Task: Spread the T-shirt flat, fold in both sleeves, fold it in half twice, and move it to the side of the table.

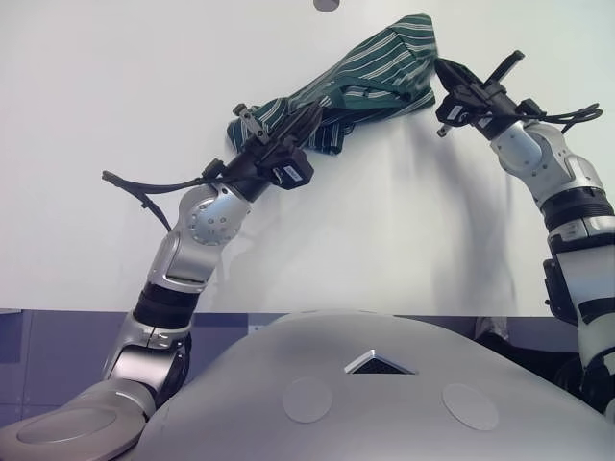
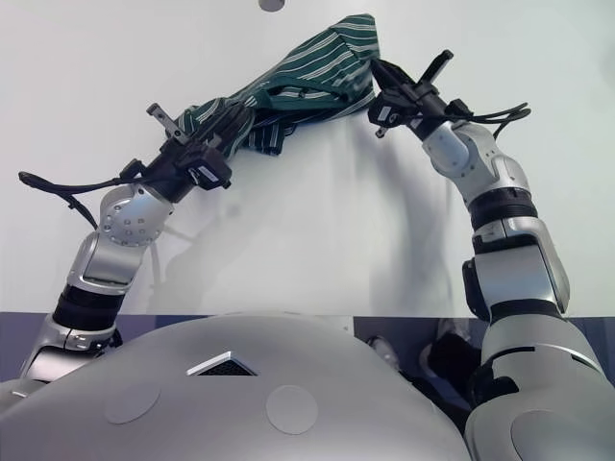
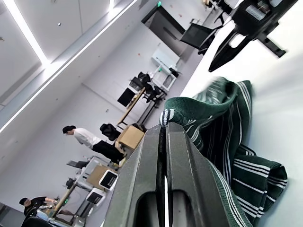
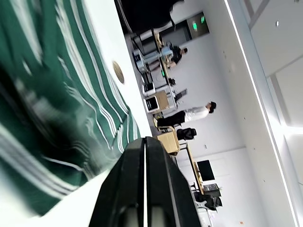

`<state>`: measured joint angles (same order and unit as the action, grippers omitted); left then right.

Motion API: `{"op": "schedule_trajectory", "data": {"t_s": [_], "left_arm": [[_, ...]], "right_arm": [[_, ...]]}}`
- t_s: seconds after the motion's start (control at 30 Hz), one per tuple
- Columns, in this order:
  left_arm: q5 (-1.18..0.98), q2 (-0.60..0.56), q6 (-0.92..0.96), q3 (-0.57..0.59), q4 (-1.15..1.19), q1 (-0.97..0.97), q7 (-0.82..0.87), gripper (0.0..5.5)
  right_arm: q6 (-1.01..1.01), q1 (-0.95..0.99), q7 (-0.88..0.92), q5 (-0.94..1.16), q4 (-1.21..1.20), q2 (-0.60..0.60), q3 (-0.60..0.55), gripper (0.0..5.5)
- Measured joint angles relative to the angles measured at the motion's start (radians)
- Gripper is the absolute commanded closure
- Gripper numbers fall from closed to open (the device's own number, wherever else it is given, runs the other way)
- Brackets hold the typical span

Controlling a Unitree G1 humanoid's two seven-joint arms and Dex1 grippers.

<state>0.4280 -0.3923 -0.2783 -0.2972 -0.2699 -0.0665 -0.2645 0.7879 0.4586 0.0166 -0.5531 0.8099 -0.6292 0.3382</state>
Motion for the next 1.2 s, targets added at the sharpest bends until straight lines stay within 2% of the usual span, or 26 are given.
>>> {"op": "schedule_trajectory", "data": {"t_s": [0.17,0.27,0.43,0.57,0.7,1.2], "left_arm": [[-0.010,0.008,0.010,0.057,0.001,0.007,0.021,5.50],[-0.037,0.016,0.011,0.077,0.001,0.019,0.021,5.50],[-0.039,0.025,0.011,0.077,0.001,0.039,0.021,5.50],[-0.039,0.028,0.011,0.077,0.000,0.039,0.020,5.50],[-0.039,0.028,0.010,0.077,0.000,0.039,0.019,5.50],[-0.039,0.036,0.008,0.073,0.000,0.040,0.015,5.50]], "right_arm": [[-0.004,-0.041,-0.096,0.083,-0.167,-0.051,-0.058,5.48],[-0.017,-0.072,-0.201,0.119,-0.215,-0.061,-0.050,5.48],[-0.068,-0.113,-0.313,0.114,-0.217,-0.041,-0.001,4.61],[-0.105,-0.110,-0.305,0.072,-0.191,-0.020,0.010,4.61],[-0.133,-0.101,-0.278,0.038,-0.156,0.000,0.017,3.69],[-0.172,-0.016,-0.109,-0.005,-0.045,0.064,0.016,3.69]]}}
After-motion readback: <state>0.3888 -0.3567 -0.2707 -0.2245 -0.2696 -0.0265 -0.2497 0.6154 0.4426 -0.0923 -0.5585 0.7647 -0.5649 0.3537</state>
